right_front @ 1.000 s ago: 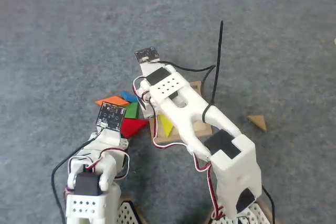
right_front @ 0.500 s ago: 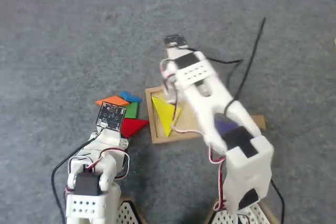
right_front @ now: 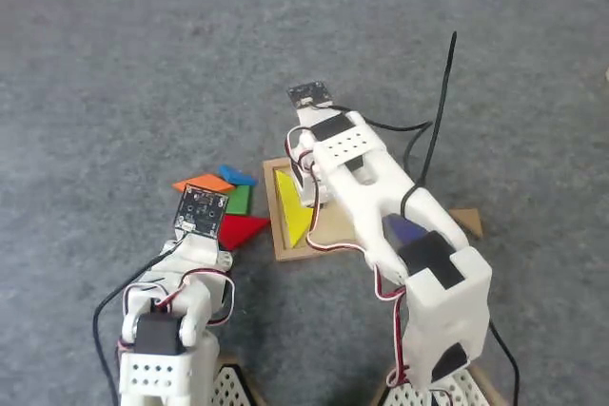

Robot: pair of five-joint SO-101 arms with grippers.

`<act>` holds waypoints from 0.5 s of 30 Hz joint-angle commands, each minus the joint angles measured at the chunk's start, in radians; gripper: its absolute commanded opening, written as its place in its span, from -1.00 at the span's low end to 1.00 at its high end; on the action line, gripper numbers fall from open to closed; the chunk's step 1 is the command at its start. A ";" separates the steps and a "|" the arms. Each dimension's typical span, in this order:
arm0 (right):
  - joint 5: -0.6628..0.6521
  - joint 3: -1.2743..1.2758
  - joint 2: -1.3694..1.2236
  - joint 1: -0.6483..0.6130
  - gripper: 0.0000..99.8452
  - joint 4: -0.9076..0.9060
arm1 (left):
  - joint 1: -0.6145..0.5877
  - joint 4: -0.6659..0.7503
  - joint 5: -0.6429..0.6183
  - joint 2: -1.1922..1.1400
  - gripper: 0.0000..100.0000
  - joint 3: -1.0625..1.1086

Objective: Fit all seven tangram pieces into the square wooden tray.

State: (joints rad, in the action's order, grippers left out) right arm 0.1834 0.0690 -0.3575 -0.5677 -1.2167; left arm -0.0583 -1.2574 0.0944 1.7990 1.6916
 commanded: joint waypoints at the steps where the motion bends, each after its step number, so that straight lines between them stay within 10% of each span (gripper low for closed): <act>1: -0.012 0.014 0.062 -0.005 -0.19 0.039 | -0.006 -0.005 -0.009 0.021 -0.97 -0.008; 15: -0.008 -0.037 -0.015 -0.038 -0.19 0.065 | -0.006 -0.005 -0.009 0.021 -0.97 -0.008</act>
State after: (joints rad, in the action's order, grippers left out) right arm 0.1834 0.0813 -0.3713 -0.5723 -1.1646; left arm -0.0583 -1.2574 0.0944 1.7990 1.6916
